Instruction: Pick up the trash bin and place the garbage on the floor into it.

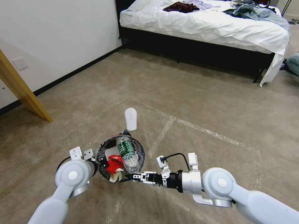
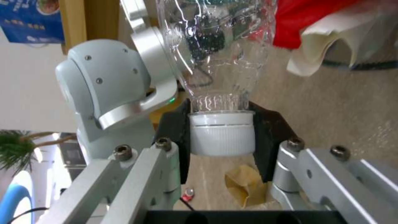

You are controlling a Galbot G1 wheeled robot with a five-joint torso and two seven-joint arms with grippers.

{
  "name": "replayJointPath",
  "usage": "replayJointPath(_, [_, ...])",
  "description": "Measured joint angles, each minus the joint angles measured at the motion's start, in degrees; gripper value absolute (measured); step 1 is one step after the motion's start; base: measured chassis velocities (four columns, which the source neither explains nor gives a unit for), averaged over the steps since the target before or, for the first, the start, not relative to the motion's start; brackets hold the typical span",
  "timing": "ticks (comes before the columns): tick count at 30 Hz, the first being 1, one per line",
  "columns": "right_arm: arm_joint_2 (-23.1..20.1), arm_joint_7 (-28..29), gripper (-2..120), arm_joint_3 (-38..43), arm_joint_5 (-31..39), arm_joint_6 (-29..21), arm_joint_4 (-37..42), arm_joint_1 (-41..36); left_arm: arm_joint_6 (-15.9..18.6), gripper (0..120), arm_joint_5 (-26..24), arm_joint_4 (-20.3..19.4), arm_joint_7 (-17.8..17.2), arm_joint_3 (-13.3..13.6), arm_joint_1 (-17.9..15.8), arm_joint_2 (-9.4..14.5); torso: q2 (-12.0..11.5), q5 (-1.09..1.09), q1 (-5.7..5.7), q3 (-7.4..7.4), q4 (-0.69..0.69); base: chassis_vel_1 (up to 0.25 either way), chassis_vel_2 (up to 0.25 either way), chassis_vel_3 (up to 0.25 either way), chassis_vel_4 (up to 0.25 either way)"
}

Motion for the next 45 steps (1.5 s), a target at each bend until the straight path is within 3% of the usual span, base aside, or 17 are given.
replayJointPath(37, [4.6, 2.5, 28, -3.0, 2.8, 2.9, -5.5, 1.5, 0.0, 0, 0.8, -3.1, 0.1, 0.2, 1.6, -0.8, 0.0, 0.0, 0.0, 0.0, 0.0, 0.0, 0.0, 0.0, 0.0])
replayJointPath(41, [4.9, 2.4, 34, -3.1, 2.7, 3.3, -6.0, 1.4, 0.0, 0, 0.8, -3.3, 0.0, 0.2, 1.7, -0.8, 0.0, 0.0, 0.0, 0.0, 0.0, 0.0, 0.0, 0.0, 0.0])
replayJointPath(43, [5.2, 2.1, 46, -3.2, 2.3, 3.4, -6.7, 1.4, 0.0, 0, 0.7, -3.4, 0.0, 0.2, 1.7, -0.8, 0.0, 0.0, 0.0, 0.0, 0.0, 0.0, 0.0, 0.0, 0.0])
replayJointPath(45, [5.3, 2.1, 49, -3.2, 2.2, 3.4, -7.0, 1.4, 0.0, 0, 0.7, -3.4, 0.0, 0.2, 1.7, -0.8, 0.0, 0.0, 0.0, 0.0, 0.0, 0.0, 0.0, 0.0, 0.0])
